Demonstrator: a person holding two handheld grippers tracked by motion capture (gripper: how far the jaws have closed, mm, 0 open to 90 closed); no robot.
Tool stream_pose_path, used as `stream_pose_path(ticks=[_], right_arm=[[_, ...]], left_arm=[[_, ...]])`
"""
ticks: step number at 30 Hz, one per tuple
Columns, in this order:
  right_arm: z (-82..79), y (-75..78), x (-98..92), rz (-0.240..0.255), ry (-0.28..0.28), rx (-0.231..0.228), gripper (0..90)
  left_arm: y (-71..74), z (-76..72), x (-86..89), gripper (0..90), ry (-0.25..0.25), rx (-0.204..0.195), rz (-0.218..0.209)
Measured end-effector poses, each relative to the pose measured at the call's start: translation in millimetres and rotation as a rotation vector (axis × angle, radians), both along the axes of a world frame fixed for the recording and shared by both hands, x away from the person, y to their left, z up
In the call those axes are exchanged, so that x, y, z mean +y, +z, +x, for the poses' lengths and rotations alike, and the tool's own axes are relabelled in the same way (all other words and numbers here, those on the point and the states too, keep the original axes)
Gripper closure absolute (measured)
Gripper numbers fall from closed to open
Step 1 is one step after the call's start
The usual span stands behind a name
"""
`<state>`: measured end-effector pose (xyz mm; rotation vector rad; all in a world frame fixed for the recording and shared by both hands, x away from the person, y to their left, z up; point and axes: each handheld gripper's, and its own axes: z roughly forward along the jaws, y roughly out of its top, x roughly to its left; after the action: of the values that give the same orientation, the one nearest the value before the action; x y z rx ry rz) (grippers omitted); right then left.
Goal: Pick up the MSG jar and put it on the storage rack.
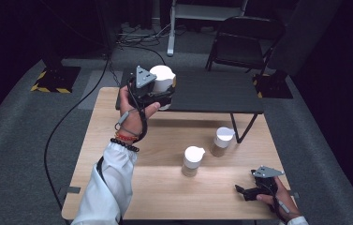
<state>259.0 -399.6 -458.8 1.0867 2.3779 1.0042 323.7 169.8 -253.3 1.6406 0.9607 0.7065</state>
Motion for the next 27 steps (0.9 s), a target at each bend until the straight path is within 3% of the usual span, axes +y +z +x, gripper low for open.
stream_pose_path(ticks=[9, 12, 27], right_arm=[[0.1, 0.0, 0.0, 0.000, 0.000, 0.000, 0.0], [0.2, 0.0, -0.1, 0.000, 0.001, 0.000, 0.0], [0.4, -0.1, -0.3, 0.000, 0.003, 0.000, 0.0]], left_arm=[[3.1, 15.3, -1.4, 30.2, 0.023, -0.006, 0.016], [2.6, 22.8, -3.7, 30.2, 0.039, 0.006, 0.035], [-12.6, 40.9, -2.6, 30.2, 0.074, 0.057, 0.027]])
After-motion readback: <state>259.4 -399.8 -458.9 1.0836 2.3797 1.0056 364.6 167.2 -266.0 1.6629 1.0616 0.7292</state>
